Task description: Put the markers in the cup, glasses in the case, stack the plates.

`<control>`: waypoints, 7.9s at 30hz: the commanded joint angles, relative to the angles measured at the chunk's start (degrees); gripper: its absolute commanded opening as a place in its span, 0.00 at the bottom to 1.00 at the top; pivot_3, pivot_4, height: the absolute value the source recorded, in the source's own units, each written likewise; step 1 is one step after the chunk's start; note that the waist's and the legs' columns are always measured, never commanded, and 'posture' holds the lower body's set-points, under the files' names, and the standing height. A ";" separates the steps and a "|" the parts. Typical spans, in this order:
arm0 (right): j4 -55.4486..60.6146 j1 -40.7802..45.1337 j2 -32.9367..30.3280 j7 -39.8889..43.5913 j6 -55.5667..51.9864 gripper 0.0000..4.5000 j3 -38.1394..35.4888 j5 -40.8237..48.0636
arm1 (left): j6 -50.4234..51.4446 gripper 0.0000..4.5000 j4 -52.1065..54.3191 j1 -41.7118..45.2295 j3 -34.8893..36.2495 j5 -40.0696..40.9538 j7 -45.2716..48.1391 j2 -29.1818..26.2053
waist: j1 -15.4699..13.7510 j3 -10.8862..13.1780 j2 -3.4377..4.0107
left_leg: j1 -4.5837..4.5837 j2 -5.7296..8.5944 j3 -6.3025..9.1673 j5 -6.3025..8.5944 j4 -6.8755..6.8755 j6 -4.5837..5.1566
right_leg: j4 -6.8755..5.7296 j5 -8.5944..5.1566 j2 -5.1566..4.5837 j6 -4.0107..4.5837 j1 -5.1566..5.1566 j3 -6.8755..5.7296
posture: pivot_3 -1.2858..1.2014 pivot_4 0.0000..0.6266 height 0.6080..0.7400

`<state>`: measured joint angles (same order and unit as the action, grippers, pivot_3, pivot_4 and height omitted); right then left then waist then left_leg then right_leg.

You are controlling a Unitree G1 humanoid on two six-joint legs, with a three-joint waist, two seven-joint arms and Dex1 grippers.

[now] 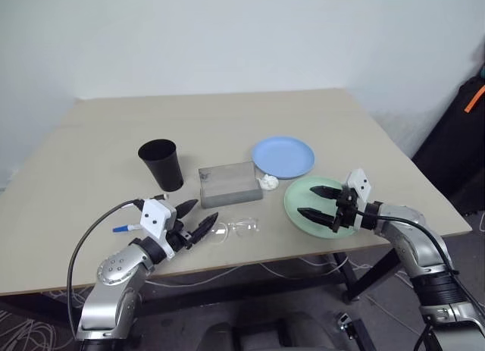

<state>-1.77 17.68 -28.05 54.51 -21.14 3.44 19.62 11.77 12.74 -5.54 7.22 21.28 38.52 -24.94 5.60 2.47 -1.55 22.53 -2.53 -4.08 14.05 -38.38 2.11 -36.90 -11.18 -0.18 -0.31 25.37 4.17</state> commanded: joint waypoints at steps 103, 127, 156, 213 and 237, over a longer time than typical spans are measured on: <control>-42.76 35.37 3.51 -6.15 27.24 0.01 14.16 -24.50 | 1.56 0.76 -3.40 12.95 -10.08 -1.08 7.22 1.29 | 0.14 -0.02 -0.01 | 0.04 -0.03 0.03 -0.03 -0.03 0.06 | 0.02 0.03 0.15 0.03 0.00 0.04 | 0.52 0.00 1.00; -65.06 47.20 11.96 -5.54 38.74 0.99 5.98 -25.07 | 1.38 0.76 -0.97 11.04 -9.05 -0.96 4.03 0.65 | 0.15 -0.03 0.22 | 0.02 -0.02 0.01 -0.04 -0.02 0.06 | -0.04 0.05 0.09 0.03 -0.01 0.07 | 0.52 0.00 1.00; -42.66 33.29 19.47 -11.20 -2.06 0.99 -0.55 -16.09 | 1.49 0.76 -1.66 11.75 -7.73 -0.65 5.32 -0.89 | 0.16 -0.03 0.34 | 0.03 -0.02 0.03 -0.03 -0.17 0.05 | -0.18 0.06 0.12 0.04 0.00 0.06 | 0.52 0.00 1.00; -52.66 36.34 23.13 -20.91 -5.71 0.17 -6.40 -8.51 | 2.05 0.76 0.19 10.09 -7.49 -0.62 4.08 -1.59 | 0.30 -0.02 0.38 | 0.07 -0.03 0.05 -0.03 -0.09 0.05 | -0.09 0.07 0.12 0.04 0.03 0.02 | 0.52 0.00 1.00; -53.77 41.61 17.11 -21.97 3.91 0.05 -6.89 -11.15 | 1.91 0.76 -0.44 10.85 -7.96 -0.92 4.37 -1.54 | 0.37 -0.01 0.40 | 0.05 -0.03 0.04 -0.03 -0.02 0.05 | -0.06 0.06 0.12 0.06 0.04 0.02 | 0.52 0.00 1.00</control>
<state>-54.13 56.87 -10.47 33.90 -19.67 -2.19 8.79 14.33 10.61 4.07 -1.29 20.18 42.66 -26.17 5.97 2.46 -1.16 22.58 -2.56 -4.05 14.02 -38.38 2.16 -36.93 -11.12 -0.06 -0.25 25.41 4.19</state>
